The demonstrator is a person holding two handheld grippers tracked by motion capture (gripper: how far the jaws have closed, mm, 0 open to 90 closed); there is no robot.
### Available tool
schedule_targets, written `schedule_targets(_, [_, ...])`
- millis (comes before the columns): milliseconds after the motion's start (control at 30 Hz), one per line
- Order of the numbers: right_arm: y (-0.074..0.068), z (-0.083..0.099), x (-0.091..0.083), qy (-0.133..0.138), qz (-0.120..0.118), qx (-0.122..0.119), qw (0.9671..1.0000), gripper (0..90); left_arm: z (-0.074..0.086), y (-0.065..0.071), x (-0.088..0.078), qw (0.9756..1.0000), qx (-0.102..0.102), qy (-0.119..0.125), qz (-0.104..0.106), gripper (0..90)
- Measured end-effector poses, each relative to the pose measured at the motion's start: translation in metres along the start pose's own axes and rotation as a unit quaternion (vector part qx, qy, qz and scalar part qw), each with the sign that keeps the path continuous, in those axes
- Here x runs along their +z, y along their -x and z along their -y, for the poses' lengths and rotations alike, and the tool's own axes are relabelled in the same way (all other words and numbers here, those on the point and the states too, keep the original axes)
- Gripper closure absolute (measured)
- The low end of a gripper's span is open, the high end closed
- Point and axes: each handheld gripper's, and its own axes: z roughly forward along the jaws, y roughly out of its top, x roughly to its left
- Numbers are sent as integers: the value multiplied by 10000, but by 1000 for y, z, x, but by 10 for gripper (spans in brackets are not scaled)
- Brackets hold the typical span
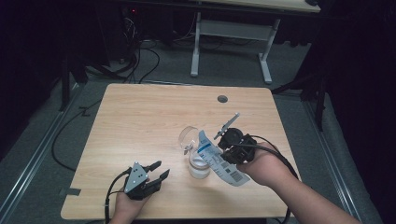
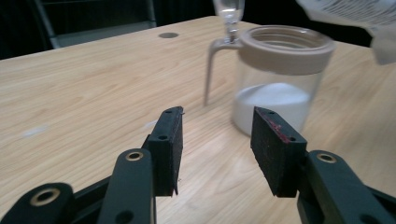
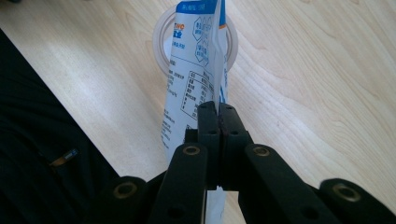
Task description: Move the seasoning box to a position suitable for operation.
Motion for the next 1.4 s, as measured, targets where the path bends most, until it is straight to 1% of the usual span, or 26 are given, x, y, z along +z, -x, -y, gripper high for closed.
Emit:
schedule_targets(67, [2, 1, -1, 18, -4, 14, 10000, 897, 2, -3, -1, 9999, -16, -44, -89, 539])
schedule_targets(100, [3, 1, -1, 37, 1, 35, 10000, 897, 3, -5, 0, 9999, -30, -50, -98, 537])
schedule_targets(167, [6, 2, -1, 36, 20, 84, 10000, 897, 4, -6, 0, 9999, -78, -50, -104, 536])
schedule_targets(267, [11, 4, 0, 19, 81, 102, 9999, 897, 3, -5, 0, 9999, -59, -45, -99, 535])
schedule_targets(467, [24, 9, 4, -32, 167, 256, 9995, 897, 2, -5, 0, 9999, -61, -8, -94, 534])
schedule_targets(533, [30, 12, 7, -37, 191, 338, 9992, 897, 2, -5, 0, 9999, -84, 13, -88, 534])
schedule_targets(633, [36, 15, 11, -55, 205, 440, 9988, 897, 2, -4, 0, 10000, -63, -23, -64, 534])
schedule_targets(700, [41, 17, 15, -66, 224, 487, 9985, 897, 2, -3, 0, 10000, -84, -20, -38, 534])
schedule_targets(900, [52, 24, 26, -135, 274, 598, 9977, 897, 2, 0, 0, 10000, -83, 29, 6, 534])
schedule_targets(933, [54, 25, 27, -148, 280, 583, 9978, 897, 2, 1, 0, 10000, -76, 12, 25, 534])
schedule_targets(967, [56, 26, 29, -161, 292, 641, 9974, 897, 2, 1, 1, 10000, -69, 6, 27, 534])
schedule_targets(1067, [63, 28, 33, -179, 340, 683, 9969, 897, 3, 2, 1, 10000, -54, -31, 48, 533])
schedule_targets(1133, [66, 29, 36, -215, 366, 746, 9963, 897, 3, 2, 1, 10000, -53, -24, 48, 533])
schedule_targets(1167, [69, 30, 38, -228, 381, 717, 9964, 897, 3, 2, 1, 10000, -51, -27, 50, 533])
schedule_targets(1233, [73, 32, 42, -274, 407, 756, 9959, 897, 3, 2, 1, 10000, -55, -14, 46, 533])
schedule_targets(1267, [75, 33, 43, -281, 407, 804, 9955, 897, 3, 2, 1, 10000, -59, -17, 50, 532])
schedule_targets(1300, [77, 34, 45, -293, 433, 762, 9957, 897, 3, 2, 1, 10000, -56, -25, 54, 531])
schedule_targets(1400, [83, 34, 46, -347, 510, 837, 9946, 898, 4, 3, 2, 10000, -44, -59, 61, 529])
